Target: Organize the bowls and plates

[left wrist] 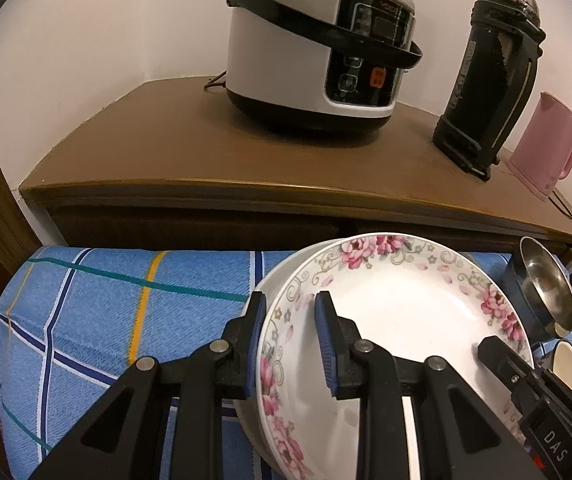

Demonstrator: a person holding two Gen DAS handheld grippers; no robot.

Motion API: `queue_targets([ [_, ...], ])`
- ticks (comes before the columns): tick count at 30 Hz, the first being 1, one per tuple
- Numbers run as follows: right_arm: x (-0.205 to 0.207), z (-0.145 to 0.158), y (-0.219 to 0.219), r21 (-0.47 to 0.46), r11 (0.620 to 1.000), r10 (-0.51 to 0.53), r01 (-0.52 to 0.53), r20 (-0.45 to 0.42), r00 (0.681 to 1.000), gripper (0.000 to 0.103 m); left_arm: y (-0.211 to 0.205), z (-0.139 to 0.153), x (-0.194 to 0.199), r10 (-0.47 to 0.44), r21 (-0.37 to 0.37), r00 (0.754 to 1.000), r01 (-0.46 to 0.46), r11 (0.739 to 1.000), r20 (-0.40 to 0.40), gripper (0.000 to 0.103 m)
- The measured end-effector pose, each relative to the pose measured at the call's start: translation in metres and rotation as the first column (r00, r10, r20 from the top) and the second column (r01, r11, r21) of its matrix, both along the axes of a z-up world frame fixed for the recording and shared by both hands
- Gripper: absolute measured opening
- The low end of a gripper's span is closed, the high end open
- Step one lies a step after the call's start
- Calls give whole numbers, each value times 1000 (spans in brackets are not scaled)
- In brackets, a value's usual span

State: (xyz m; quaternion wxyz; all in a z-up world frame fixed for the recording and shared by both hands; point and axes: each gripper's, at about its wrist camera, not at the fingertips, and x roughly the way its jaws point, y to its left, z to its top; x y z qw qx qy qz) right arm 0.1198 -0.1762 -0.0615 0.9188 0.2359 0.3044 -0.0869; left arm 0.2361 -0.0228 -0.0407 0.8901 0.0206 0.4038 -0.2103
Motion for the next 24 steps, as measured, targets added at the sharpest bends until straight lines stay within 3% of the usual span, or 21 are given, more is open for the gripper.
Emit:
queue_targets([
  [3, 1, 0, 2, -22, 1000, 1, -1, 6, 1000, 16, -4, -7, 1, 9, 44, 1000, -9, 999, 3, 28],
  [10, -1, 0, 7, -70, 998, 2, 1, 34, 999, 16, -2, -2, 0, 8, 40, 1000, -8, 999, 10, 28],
  [17, -3, 2, 5, -48, 999, 7, -4, 48, 999, 19, -6, -4, -2, 6, 64, 999, -8, 998, 35, 28],
  [20, -7, 3, 5, -1, 1000, 25, -25, 76, 997, 33, -7, -5, -2, 8, 66, 999, -11, 998, 41, 28],
  [22, -10, 4, 4, 49, 998, 37, -42, 111, 993, 50, -8, -5, -4, 4, 80, 999, -8, 997, 51, 29],
  [24, -11, 5, 7, 45, 999, 26, -31, 104, 994, 52, -9, -5, -3, 4, 83, 999, -8, 997, 53, 29],
])
